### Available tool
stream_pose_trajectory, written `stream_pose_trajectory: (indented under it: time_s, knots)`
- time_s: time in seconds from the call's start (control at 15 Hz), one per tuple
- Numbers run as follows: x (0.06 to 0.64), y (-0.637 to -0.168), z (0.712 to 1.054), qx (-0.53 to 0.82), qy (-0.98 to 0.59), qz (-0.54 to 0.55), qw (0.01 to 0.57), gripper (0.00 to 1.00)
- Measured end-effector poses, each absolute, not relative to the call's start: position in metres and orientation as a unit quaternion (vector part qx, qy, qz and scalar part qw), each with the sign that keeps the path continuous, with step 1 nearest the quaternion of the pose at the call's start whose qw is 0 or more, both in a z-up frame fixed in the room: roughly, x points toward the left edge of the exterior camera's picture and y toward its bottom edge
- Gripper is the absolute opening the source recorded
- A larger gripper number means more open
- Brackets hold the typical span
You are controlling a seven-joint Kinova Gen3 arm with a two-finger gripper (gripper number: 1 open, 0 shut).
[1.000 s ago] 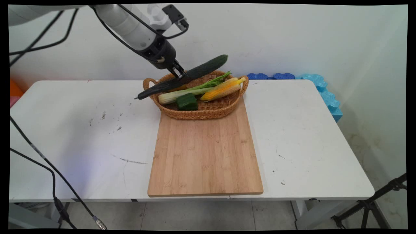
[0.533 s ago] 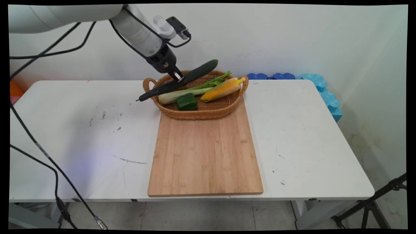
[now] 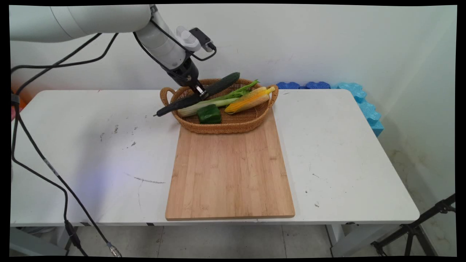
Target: Place the picked object in the vegetable basket
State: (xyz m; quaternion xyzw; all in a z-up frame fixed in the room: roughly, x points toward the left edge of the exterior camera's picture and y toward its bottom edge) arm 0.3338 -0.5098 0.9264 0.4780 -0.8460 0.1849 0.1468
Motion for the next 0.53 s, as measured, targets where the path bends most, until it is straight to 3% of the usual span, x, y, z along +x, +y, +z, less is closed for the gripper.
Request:
stream_pose_trajectory:
  time_s: [0.13, 0.2, 0.53]
  knots:
    - [0.3342, -0.5117, 0.923, 0.479, -0.846, 0.185, 0.144, 0.0]
    - [0.3341, -0.513, 0.9211, 0.479, -0.846, 0.185, 0.143, 1.0]
    - [0.3292, -0.5169, 0.9193, 0.471, -0.849, 0.187, 0.147, 1.0]
